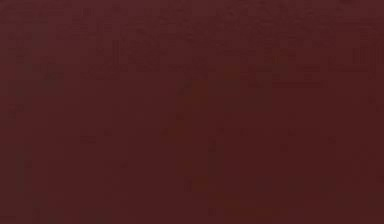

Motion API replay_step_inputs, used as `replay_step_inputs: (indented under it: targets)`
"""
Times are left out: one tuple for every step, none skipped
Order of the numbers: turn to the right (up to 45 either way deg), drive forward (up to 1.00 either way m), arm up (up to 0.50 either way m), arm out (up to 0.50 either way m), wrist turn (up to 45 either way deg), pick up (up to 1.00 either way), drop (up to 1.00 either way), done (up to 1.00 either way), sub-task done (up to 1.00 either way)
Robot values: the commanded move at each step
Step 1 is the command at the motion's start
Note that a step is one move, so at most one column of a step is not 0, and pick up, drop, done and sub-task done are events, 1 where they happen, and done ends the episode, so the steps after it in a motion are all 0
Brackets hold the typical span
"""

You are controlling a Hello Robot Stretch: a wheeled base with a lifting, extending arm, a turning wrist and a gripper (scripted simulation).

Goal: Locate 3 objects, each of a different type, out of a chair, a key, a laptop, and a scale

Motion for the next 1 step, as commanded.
replay_step_inputs:
  targets:
    - [45.0, 0.00, 0.00, 0.00, 0.0, 0.00, 0.00, 0.00, 0.00]
